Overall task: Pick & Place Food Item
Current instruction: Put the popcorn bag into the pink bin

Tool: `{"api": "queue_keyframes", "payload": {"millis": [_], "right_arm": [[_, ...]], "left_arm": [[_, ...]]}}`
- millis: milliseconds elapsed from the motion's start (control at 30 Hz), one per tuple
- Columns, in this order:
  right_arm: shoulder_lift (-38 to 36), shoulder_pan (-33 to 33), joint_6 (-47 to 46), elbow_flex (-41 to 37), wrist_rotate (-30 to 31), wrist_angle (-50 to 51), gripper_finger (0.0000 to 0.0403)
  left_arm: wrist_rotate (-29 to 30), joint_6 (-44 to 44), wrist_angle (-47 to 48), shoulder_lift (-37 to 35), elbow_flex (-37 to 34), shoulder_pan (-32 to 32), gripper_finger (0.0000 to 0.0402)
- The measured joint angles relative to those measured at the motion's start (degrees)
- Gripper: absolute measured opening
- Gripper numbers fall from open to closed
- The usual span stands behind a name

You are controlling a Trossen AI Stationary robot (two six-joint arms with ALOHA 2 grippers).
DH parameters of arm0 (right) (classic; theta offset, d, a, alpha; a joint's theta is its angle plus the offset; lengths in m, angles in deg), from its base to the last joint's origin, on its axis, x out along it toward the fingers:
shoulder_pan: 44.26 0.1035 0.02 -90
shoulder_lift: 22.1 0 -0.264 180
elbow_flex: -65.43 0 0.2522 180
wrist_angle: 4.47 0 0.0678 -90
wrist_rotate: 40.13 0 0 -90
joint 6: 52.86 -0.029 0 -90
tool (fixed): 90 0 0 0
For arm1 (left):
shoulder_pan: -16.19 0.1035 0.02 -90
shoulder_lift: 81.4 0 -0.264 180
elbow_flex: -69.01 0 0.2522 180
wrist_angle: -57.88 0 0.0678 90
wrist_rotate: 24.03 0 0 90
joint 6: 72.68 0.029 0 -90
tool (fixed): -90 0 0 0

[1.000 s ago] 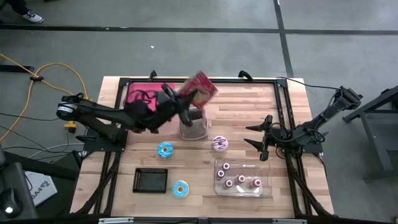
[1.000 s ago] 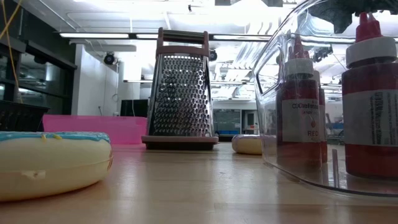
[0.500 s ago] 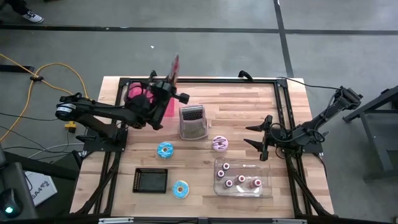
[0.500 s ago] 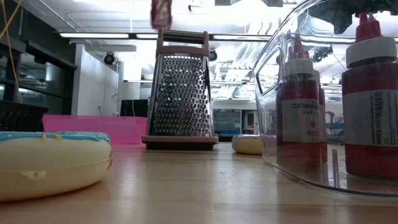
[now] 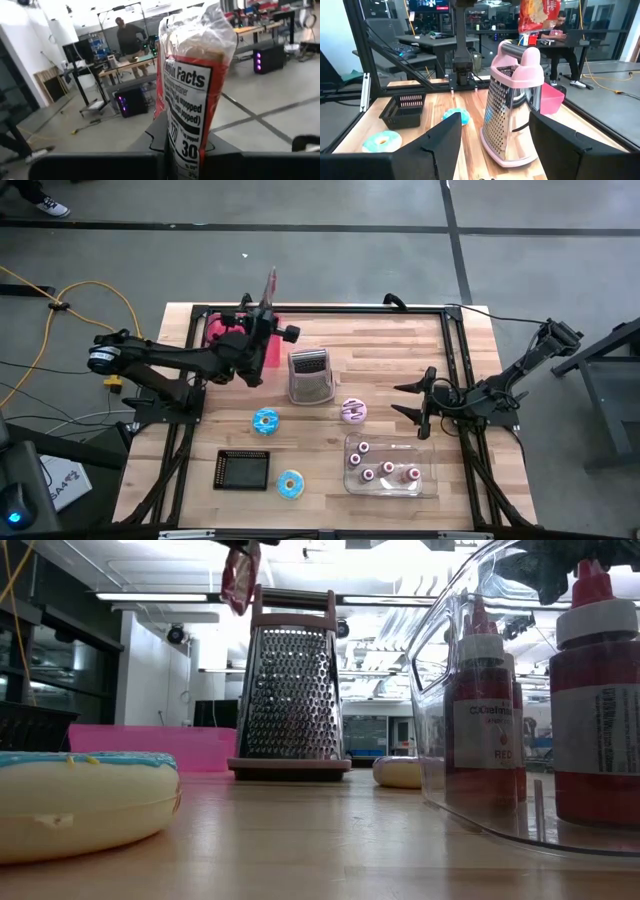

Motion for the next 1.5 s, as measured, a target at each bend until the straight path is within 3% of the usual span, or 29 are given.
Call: {"api": "queue_keyframes", "payload": {"millis": [200,500,567,867,1067,1333,1500], "right_arm": [[0.0,0.0,-0.1,0.0,0.0,0.1,0.022],[0.0,0.0,-0.2,0.0,-0.7,0.5,0.022],[0.0,0.0,-0.2,0.0,-0.7,0.5,0.022],[0.0,0.0,-0.2,0.0,-0.6,0.5,0.022],[0.0,0.0,-0.2,0.0,-0.6,0.5,0.022],[0.0,0.0,-0.1,0.0,-0.6,0.5,0.022],[0.0,0.0,-0.1,0.0,-0.6,0.4,0.022]], "left_arm": [[-2.2,-9.9,3.2,-3.5,-3.4,2.9,0.0018],[-22.5,-51.2,32.2,-15.6,-12.4,11.2,0.0018],[-23.9,-58.0,37.0,-17.0,-14.0,13.4,0.0018],[-26.1,-70.4,40.8,-17.3,-18.5,16.2,0.0019],[-23.8,-81.6,42.0,-17.3,-24.6,16.5,0.0019],[-14.1,-98.3,41.2,-17.0,-33.2,13.8,0.0019],[-9.4,-101.3,35.4,-13.1,-35.2,11.9,0.0019]]}}
